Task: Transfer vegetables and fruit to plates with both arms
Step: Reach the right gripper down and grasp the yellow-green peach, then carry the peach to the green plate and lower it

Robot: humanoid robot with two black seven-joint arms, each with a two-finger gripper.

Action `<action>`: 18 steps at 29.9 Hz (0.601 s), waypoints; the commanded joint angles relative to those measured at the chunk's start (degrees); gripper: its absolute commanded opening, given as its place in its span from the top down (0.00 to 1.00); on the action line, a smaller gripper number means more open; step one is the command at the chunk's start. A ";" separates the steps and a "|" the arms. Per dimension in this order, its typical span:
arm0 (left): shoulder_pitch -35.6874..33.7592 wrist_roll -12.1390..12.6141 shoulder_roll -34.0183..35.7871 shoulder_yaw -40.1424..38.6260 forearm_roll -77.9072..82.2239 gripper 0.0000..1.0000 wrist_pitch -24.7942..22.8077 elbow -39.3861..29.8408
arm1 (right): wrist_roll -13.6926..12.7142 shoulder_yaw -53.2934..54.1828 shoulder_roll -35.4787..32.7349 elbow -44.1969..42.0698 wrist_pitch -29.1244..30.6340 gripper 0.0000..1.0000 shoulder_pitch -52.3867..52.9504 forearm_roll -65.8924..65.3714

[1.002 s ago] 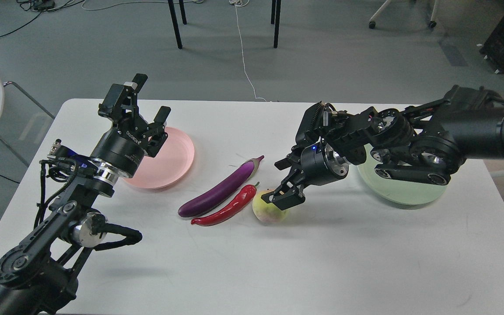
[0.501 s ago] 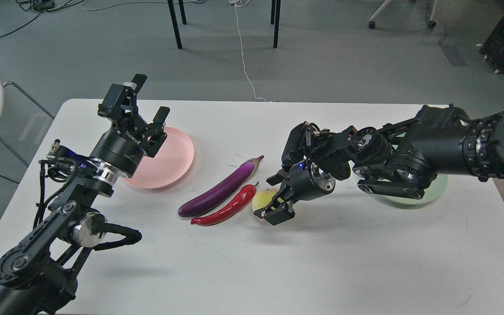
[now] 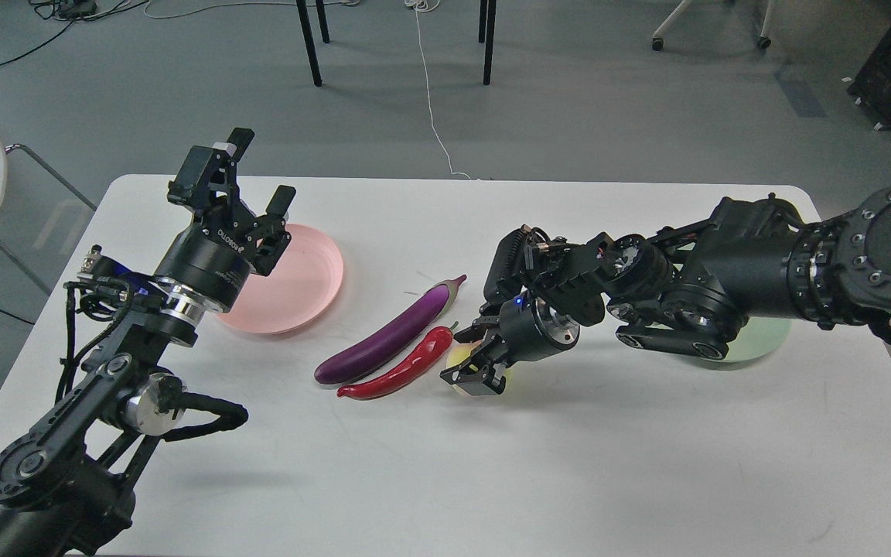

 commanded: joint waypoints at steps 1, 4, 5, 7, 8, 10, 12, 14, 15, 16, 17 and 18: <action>0.00 0.00 0.44 0.00 0.00 0.02 -0.02 0.00 | -0.01 0.98 -3.69 0.79 -0.13 0.71 3.42 0.08; 0.00 0.00 0.53 0.00 0.00 0.02 -0.02 -0.08 | -0.01 3.09 -9.83 3.24 -0.13 0.71 5.53 0.08; 0.00 0.00 0.44 0.00 0.00 0.02 -0.02 -0.08 | -0.01 3.45 -12.29 3.95 -0.13 0.71 6.15 -0.01; -0.09 0.00 0.44 -0.09 0.00 0.02 -0.02 -0.08 | -0.01 3.36 -16.69 4.30 -0.05 0.70 6.59 -0.62; -0.09 0.00 0.36 0.00 0.00 0.02 -0.02 -0.08 | -0.01 3.19 -18.89 4.30 0.04 0.70 6.50 -0.89; -0.09 0.00 0.18 0.00 0.00 0.02 -0.11 -0.08 | -0.01 2.66 -23.20 4.22 0.04 0.69 6.07 -2.02; -0.09 0.00 0.09 0.09 0.00 0.02 -0.11 -0.08 | -0.01 2.05 -26.54 4.04 0.04 0.68 5.19 -4.48; -0.09 0.00 0.00 0.17 0.00 0.02 -0.11 -0.08 | -0.01 1.78 -29.27 3.95 0.04 0.68 3.35 -6.42; 0.00 0.00 -0.08 0.17 0.00 0.02 -0.11 -0.08 | -0.01 1.78 -30.32 3.78 0.04 0.68 2.30 -6.69; -0.09 0.00 -0.08 0.17 0.00 0.02 -0.11 -0.08 | -0.01 1.78 -30.94 3.60 0.04 0.68 1.42 -6.78; 0.00 0.00 -0.08 0.17 0.00 0.02 -0.11 -0.08 | -0.01 1.78 -31.39 3.17 0.04 0.68 0.54 -6.78; -0.09 0.00 -0.08 0.17 0.00 0.02 -0.11 -0.08 | -0.01 1.78 -31.65 2.38 0.04 0.68 -0.43 -6.78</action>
